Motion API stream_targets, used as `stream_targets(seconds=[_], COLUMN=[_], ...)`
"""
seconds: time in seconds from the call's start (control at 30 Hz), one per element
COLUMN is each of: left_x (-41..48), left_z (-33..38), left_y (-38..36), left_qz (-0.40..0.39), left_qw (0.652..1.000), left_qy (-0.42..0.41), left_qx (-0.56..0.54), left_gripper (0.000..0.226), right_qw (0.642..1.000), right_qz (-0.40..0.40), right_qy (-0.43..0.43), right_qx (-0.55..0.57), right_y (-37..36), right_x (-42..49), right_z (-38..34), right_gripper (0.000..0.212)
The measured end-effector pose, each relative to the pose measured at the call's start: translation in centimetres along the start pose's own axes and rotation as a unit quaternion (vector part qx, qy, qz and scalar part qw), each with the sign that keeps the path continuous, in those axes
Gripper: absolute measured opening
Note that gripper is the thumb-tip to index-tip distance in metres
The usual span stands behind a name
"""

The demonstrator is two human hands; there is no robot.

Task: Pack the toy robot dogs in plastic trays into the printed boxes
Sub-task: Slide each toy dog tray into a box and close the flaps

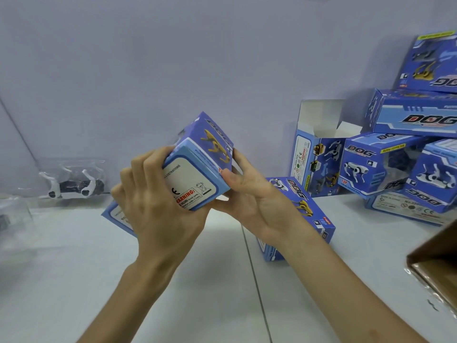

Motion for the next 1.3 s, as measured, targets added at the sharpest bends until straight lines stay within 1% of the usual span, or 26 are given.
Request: stream_targets(seconds=[0.07,0.13,0.17,0.27,0.3,0.4,0.43,0.57,0.63,0.7,0.73,0.8,0.83,0.87,0.9,0.93,0.97,1.0,1.03,1.07,1.1,1.13,1.17,1.23,1.27,1.3], left_x=[0.1,0.2,0.2,0.2,0.0,-0.9,-1.3,-2.9,-3.9,-4.9,-5.0,-3.6,-2.7,-1.9,-1.7,-2.2,-2.9,-3.1,-3.1,-2.9,-3.1,-3.3,-4.1,-5.8,-6.4,-7.1], left_z=[0.8,1.2,1.4,2.1,2.7,4.2,4.7,6.4,7.1,7.6,7.5,6.5,5.2,3.7,2.6,2.1,2.4,3.3,4.4,5.7,6.6,7.3,7.6,7.6,7.1,6.0], left_y=[0.4,0.6,0.8,1.2,1.2,0.9,0.9,0.0,-0.9,-1.4,-1.2,0.0,0.5,0.8,0.6,0.0,-0.6,-0.8,-0.8,-1.0,-1.1,-1.1,-1.1,-1.1,-0.6,-0.2], left_qz=[0.010,0.017,0.026,0.053,0.055,0.046,0.037,-0.051,-0.142,-0.237,-0.263,-0.253,-0.241,-0.249,-0.280,-0.318,-0.357,-0.385,-0.400,-0.406,-0.411,-0.414,-0.427,-0.449,-0.445,-0.446], left_qw=[0.999,0.997,0.995,0.989,0.988,0.989,0.989,0.980,0.961,0.934,0.928,0.945,0.956,0.947,0.908,0.839,0.763,0.716,0.704,0.710,0.723,0.727,0.717,0.685,0.669,0.659], left_qy=[-0.033,-0.054,-0.067,-0.109,-0.122,-0.128,-0.128,-0.184,-0.234,-0.264,-0.249,-0.159,-0.068,0.049,0.176,0.289,0.365,0.389,0.381,0.368,0.351,0.343,0.338,0.388,0.426,0.447], left_qx=[0.018,0.047,0.066,0.079,0.071,0.059,0.059,0.061,0.022,-0.051,-0.084,-0.130,-0.155,-0.198,-0.258,-0.333,-0.397,-0.434,-0.446,-0.444,-0.431,-0.427,-0.436,-0.423,-0.417,-0.409], left_gripper=[0.073,0.067,0.064,0.059,0.057,0.055,0.056,0.065,0.074,0.084,0.084,0.077,0.074,0.074,0.073,0.070,0.064,0.054,0.041,0.026,0.021,0.026,0.027,0.017,0.017,0.028], right_qw=[0.998,0.990,0.983,0.967,0.967,0.956,0.954,0.966,0.961,0.942,0.931,0.918,0.914,0.911,0.910,0.912,0.914,0.917,0.922,0.926,0.929,0.934,0.941,0.959,0.967,0.971], right_qz=[0.030,0.084,0.108,0.114,0.115,0.162,0.177,0.217,0.260,0.332,0.363,0.390,0.387,0.380,0.367,0.353,0.339,0.325,0.307,0.291,0.281,0.270,0.253,0.222,0.220,0.230], right_qy=[0.001,-0.003,0.000,-0.014,-0.040,-0.102,-0.107,-0.092,-0.069,-0.027,-0.003,0.053,0.081,0.102,0.114,0.116,0.107,0.092,0.075,0.061,0.051,0.044,0.040,0.027,0.017,0.004], right_qx=[-0.054,-0.110,-0.147,-0.226,-0.224,-0.223,-0.218,-0.105,-0.061,-0.040,-0.026,0.040,0.085,0.122,0.152,0.174,0.194,0.211,0.226,0.234,0.237,0.230,0.221,0.174,0.123,0.062], right_y=[0.9,1.9,2.1,0.8,0.2,-0.4,-0.4,-0.5,0.6,2.8,4.0,5.7,6.6,7.2,7.5,7.6,7.7,7.6,7.3,7.0,6.9,6.7,6.4,5.9,5.9,6.1], right_x=[-0.2,-0.5,-0.8,-1.5,-1.8,-3.1,-3.7,-6.4,-8.1,-10.4,-11.7,-14.5,-15.8,-16.9,-17.6,-18.0,-18.1,-18.0,-17.8,-17.6,-17.5,-17.3,-17.2,-17.2,-17.4,-17.9], right_z=[-0.1,-1.0,-1.8,-4.2,-4.2,-3.7,-3.5,-1.9,-1.4,-1.7,-2.1,-2.9,-3.2,-3.4,-3.4,-3.3,-3.0,-2.4,-1.8,-1.3,-0.9,-0.8,-1.0,-1.9,-2.3,-2.5], right_gripper=[0.066,0.084,0.084,0.051,0.054,0.080,0.081,0.048,0.041,0.041,0.039,0.039,0.044,0.051,0.059,0.069,0.080,0.087,0.087,0.079,0.069,0.063,0.065,0.077,0.079,0.080])
Point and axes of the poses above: each hand's wrist, its own x-axis towards the middle knuckle, its own y-axis out of the back of the hand, z = x × y, the point moved 8 cm from there along x, towards the middle knuckle, and after that the axes turned 3 degrees about z, right-handed, at the moved point
